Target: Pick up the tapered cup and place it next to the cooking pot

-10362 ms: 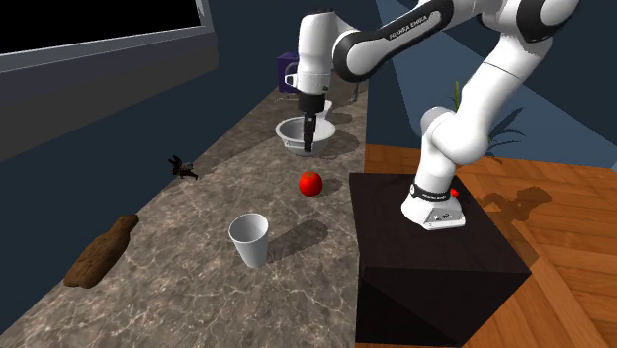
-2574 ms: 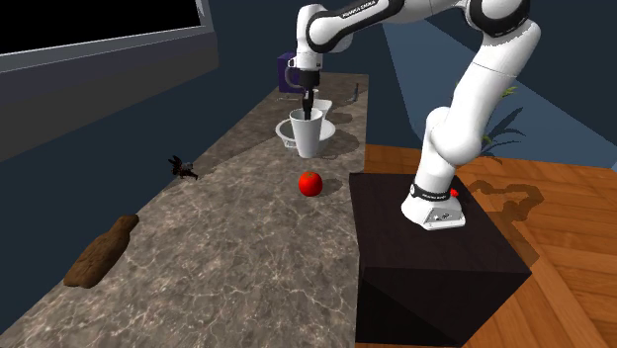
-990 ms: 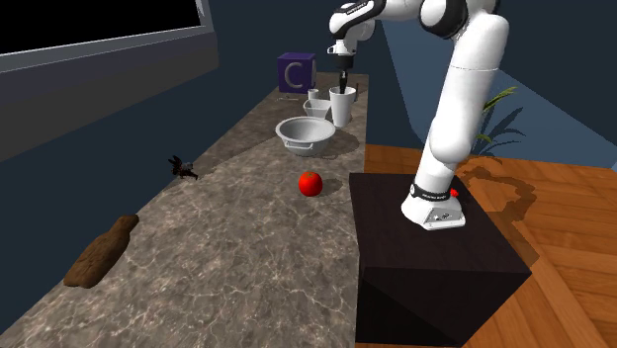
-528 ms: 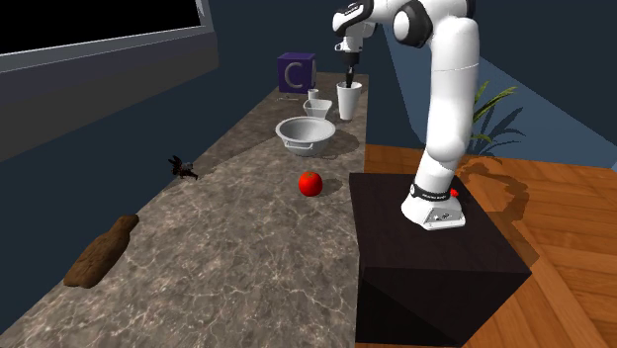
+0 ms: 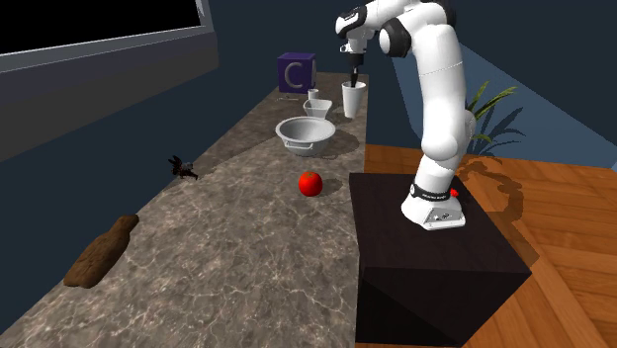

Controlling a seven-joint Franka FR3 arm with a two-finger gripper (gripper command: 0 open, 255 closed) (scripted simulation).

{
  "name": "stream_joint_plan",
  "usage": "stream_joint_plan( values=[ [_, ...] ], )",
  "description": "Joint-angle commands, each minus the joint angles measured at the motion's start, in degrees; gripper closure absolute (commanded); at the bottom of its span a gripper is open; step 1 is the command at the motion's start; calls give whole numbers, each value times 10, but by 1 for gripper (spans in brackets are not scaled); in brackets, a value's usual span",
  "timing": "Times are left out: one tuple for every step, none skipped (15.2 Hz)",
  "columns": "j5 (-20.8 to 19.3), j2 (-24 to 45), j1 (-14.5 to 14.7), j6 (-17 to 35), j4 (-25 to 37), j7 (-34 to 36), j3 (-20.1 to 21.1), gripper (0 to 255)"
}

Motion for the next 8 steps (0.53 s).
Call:
stream_joint_plan(
  values=[
    [2, 3, 0, 14, -12, -4, 1, 255],
    [3, 4, 1, 21, -18, -5, 1, 255],
    [5, 5, 1, 28, -24, -7, 2, 255],
    [6, 7, 1, 35, -30, -8, 3, 255],
    [7, 9, 2, 41, -35, -9, 4, 255],
    [9, 11, 2, 48, -41, -11, 4, 255],
    [10, 13, 2, 55, -46, -12, 5, 255],
    [12, 15, 2, 61, -51, -14, 6, 255]
  ],
)
